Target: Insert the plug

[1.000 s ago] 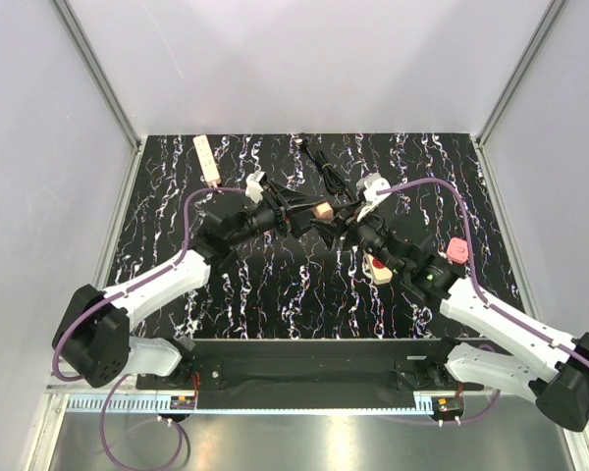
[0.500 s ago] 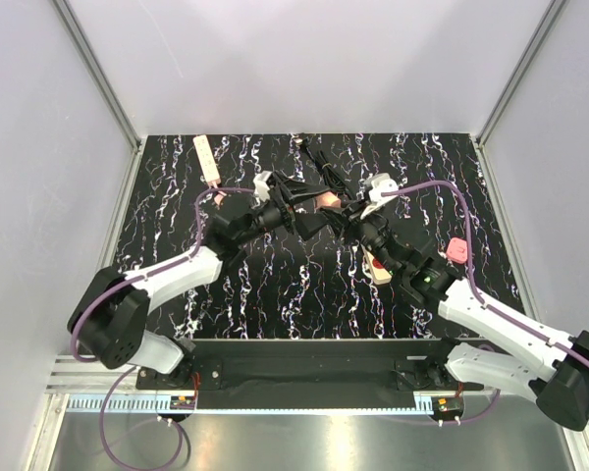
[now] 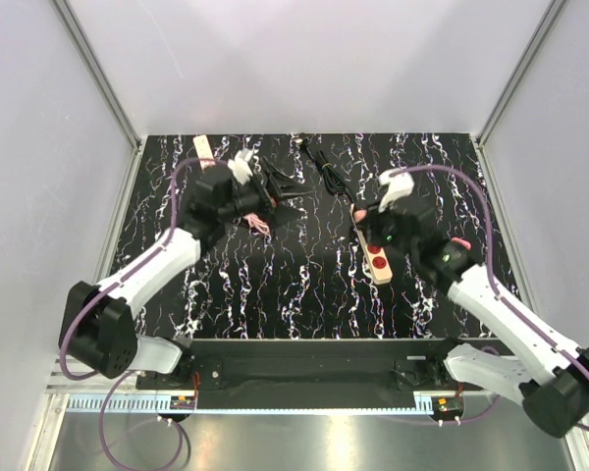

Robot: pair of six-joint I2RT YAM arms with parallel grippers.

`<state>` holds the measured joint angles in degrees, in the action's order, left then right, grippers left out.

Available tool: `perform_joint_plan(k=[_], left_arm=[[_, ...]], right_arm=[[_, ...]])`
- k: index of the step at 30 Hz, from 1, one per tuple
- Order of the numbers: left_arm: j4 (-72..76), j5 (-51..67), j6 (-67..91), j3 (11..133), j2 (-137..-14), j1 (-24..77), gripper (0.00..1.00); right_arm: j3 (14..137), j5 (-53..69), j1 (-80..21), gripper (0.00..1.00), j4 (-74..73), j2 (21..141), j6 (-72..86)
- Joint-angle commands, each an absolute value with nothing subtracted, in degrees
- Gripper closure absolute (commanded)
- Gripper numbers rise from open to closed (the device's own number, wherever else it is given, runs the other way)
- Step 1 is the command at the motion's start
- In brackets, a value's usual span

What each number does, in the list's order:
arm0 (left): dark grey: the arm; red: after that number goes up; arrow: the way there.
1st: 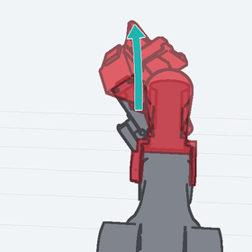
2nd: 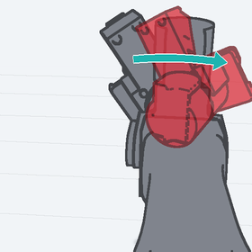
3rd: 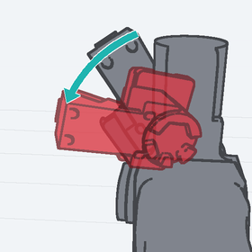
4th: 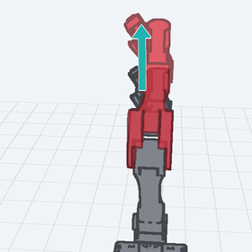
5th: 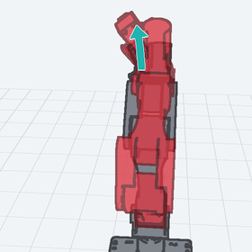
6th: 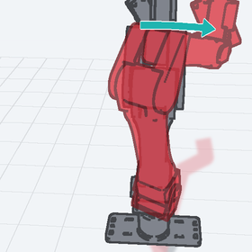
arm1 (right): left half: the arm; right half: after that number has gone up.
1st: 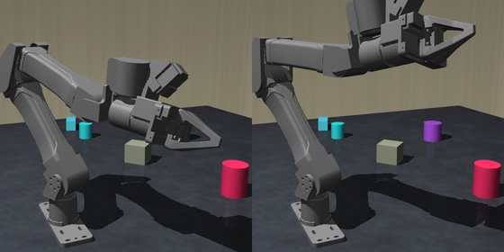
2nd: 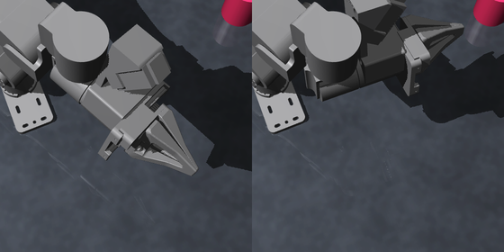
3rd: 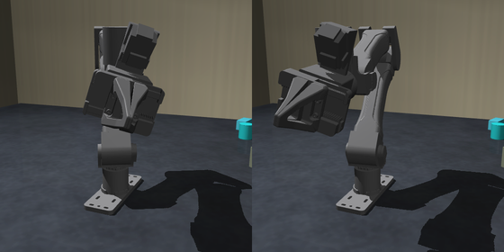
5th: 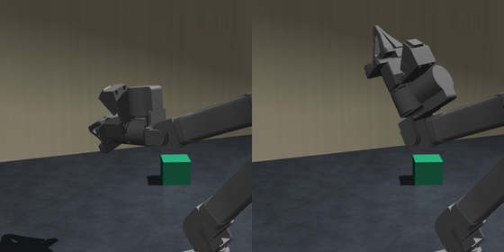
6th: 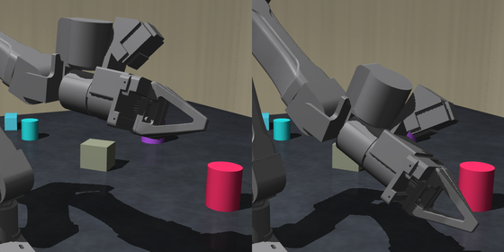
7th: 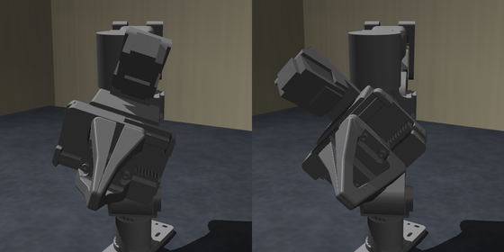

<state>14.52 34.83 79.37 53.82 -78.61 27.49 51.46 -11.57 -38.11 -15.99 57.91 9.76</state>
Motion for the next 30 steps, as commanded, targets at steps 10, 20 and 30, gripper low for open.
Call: perform_joint_plan(k=[10,20,30], left_arm=[[-41.47,8.11,19.88,83.67,-79.27,28.12,0.01],[-37.71,6.15,17.67,76.90,-78.49,27.86,0.01],[-37.44,3.43,17.75,75.85,-75.50,27.69,0.01]], right_arm=[[62.93,-0.61,-24.43,1.00,-43.42,80.31,6.42],[64.60,-3.43,-24.08,1.00,-41.31,85.60,4.31],[69.08,-2.02,-22.59,1.00,-40.78,90.35,2.29]])
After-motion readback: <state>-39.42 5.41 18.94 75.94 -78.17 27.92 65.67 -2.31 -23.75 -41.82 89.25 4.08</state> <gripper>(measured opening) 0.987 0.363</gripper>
